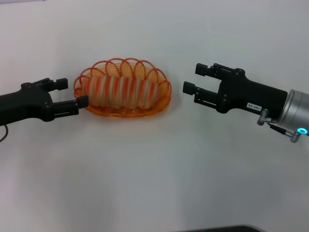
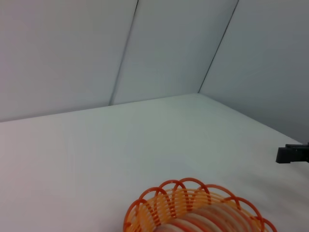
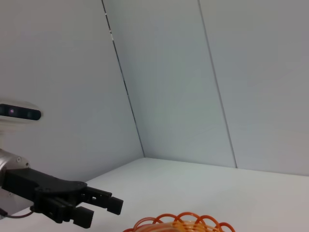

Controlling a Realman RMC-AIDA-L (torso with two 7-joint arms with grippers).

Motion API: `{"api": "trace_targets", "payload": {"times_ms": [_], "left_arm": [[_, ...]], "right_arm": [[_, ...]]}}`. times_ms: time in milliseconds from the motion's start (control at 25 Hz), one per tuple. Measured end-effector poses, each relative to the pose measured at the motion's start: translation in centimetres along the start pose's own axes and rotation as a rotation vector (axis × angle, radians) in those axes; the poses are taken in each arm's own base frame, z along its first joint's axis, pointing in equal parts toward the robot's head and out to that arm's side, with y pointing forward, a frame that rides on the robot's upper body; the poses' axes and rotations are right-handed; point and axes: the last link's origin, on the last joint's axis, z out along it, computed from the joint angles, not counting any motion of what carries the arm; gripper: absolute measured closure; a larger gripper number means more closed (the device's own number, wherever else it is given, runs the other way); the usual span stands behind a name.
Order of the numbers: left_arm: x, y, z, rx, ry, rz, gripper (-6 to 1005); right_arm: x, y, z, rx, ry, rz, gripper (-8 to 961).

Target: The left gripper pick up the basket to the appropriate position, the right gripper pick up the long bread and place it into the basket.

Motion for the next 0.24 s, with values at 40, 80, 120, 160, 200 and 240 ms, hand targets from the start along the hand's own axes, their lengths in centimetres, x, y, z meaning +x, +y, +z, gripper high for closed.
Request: {"api": "trace_targets", "payload": {"times_ms": [40, 80, 120, 160, 200, 240], "left_arm": [[0.03, 0.02, 0.02, -0.002, 0.0, 0.0, 95], [0.03, 0.02, 0.02, -0.002, 0.0, 0.0, 95], [0.08, 0.05, 0.04, -0.005, 0.001, 0.0, 95], [0.13, 0.07, 0.07, -0.007, 0.001, 0.001, 95], [0.13, 0.07, 0.07, -0.007, 0.001, 0.001, 95], [0.23, 0.06, 0.11, -0.009, 0.002, 0.004, 95]], "right_arm": [[0.01, -0.03, 0.03, 0.002, 0.001, 0.0, 260], [-0.01, -0.04, 0.08, 0.002, 0.001, -0.001, 260], [-0.04, -0.06, 0.13, 0.002, 0.001, -0.001, 260], [-0.1, -0.06, 0.19, 0.0, -0.001, -0.002, 260], [-0.18, -0.04, 0.25, -0.004, -0.003, -0.003, 260], [-0.25, -0.01, 0.29, -0.007, -0.006, -0.003, 260]]}}
